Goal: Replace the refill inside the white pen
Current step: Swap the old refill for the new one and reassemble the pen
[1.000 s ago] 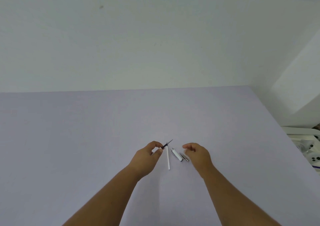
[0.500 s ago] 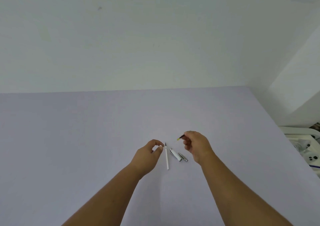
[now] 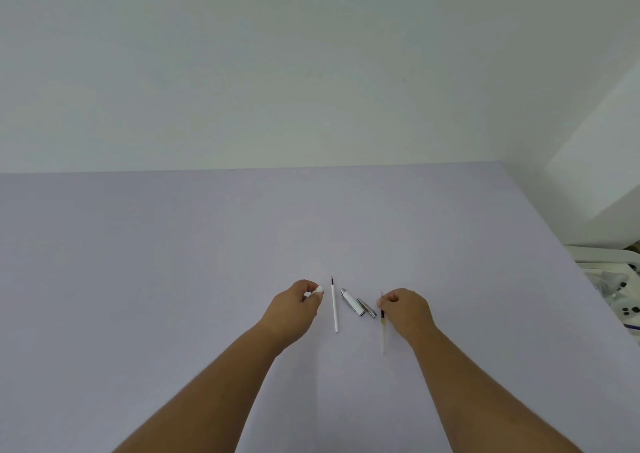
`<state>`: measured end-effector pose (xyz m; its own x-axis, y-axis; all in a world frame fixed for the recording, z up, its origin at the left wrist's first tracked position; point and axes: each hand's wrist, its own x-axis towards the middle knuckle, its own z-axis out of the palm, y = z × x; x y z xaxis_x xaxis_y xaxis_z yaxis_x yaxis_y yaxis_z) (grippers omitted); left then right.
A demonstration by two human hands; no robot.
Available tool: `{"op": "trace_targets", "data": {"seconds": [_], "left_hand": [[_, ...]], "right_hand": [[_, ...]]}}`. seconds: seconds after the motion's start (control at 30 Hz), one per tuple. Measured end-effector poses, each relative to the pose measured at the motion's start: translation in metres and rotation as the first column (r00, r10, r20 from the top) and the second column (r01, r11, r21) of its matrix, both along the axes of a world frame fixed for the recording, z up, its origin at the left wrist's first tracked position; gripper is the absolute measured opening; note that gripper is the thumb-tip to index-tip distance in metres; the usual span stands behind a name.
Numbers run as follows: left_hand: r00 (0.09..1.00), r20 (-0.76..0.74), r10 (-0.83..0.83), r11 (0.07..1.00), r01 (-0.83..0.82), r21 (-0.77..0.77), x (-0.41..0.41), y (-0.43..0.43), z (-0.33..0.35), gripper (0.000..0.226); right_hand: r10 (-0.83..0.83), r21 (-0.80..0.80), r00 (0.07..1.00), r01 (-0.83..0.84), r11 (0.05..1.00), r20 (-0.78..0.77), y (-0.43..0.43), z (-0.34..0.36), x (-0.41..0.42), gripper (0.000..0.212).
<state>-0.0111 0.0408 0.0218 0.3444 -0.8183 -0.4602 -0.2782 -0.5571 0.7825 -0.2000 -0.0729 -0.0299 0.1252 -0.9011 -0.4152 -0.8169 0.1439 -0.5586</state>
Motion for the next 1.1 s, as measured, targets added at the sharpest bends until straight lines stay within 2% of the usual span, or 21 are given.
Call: {"op": "trace_targets", "data": {"seconds": [0.1, 0.57, 0.7, 0.8, 0.93, 1.03, 1.1], "left_hand": [[1.000, -0.004, -0.002, 1.000, 0.002, 0.001, -0.001, 0.000, -0.001, 0.026], [1.000, -0.014, 0.007, 1.000, -0.007, -0.007, 0.002, -0.001, -0.003, 0.022], [1.000, -0.016, 0.016, 1.000, -0.016, -0.004, 0.004, -0.001, -0.004, 0.024], [0.999, -0.016, 0.031, 0.999, -0.031, -0.015, 0.005, -0.001, -0.005, 0.024], [0.999, 0.029, 0.035, 0.998, -0.033, -0.058, 0.005, 0.000, -0.005, 0.021], [0.998, 0.022, 0.059, 0.996, -0.057, -0.075, 0.009, 0.004, -0.005, 0.018], [0.997, 0.044, 0.069, 0.995, -0.066, -0.072, 0.012, 0.006, -0.007, 0.017]], "right_hand": [[-0.013, -0.015, 1.000, 0.013, 1.000, 0.018, 0.001, -0.002, 0.000, 0.017], [-0.054, -0.038, 0.995, 0.057, 0.998, 0.080, 0.004, -0.005, -0.001, 0.014], [-0.065, -0.146, 0.990, 0.083, 0.986, 0.124, 0.009, 0.006, 0.010, 0.011], [0.086, -0.206, 0.991, -0.064, 0.976, 0.101, 0.019, 0.015, 0.031, 0.012], [0.367, -0.232, 0.913, -0.401, 0.886, -0.175, 0.042, 0.014, 0.061, 0.021], [0.448, -0.270, 0.818, -0.552, 0.789, -0.360, 0.057, 0.010, 0.071, 0.020], [0.447, -0.276, 0.802, -0.569, 0.775, -0.396, 0.063, 0.009, 0.073, 0.023]]}}
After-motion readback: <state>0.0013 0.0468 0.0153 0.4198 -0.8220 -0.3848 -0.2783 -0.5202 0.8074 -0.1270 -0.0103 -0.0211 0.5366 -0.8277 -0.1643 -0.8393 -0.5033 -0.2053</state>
